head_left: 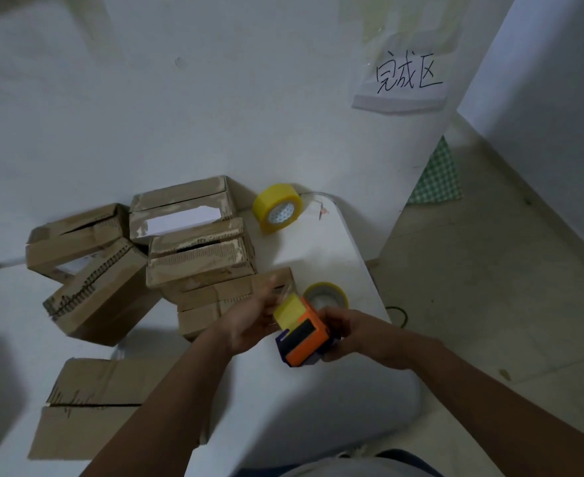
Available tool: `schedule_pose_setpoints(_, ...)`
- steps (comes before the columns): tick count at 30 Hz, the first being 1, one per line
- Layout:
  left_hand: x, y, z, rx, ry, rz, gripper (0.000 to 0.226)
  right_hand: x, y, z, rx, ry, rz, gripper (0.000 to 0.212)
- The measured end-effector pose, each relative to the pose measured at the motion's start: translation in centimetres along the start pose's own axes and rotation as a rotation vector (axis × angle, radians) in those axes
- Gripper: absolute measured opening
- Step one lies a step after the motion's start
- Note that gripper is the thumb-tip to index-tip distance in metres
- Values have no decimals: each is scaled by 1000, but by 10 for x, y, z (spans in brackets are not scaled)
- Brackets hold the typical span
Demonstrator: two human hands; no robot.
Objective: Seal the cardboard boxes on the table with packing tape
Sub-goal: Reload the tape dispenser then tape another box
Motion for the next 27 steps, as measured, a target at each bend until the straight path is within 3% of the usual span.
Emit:
schedule_pose_setpoints(10, 28, -40, -16, -124, 97, 17, 36, -29, 29, 11, -13, -66, -19, 45)
schedule_pose_setpoints(14, 51, -51, -18, -145, 78, -95, 19, -38, 42, 20, -22, -149, -20, 46)
schedule_pose_setpoints(19, 72, -67, -22, -180, 67, -180, 23, -47, 56, 29, -34, -273, -34, 44)
schedule_pose_setpoints(24, 82, -77, -22, -96, -3, -10, 36, -58, 59, 26, -60, -255, -45, 56)
schedule_pose_setpoints(27, 84, -85, -25, -120, 272, 0, 29, -66, 64, 24, -73, -254, -59, 60)
Point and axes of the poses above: each hand's wrist, its own y-axis towards the middle knuckle, its own x-axis out of the back of the hand, z = x × y, the point moved 6 cm from there along y, towards the middle knuckle, and after that the axes turned 13 degrees about z, right-handed, at the moved point
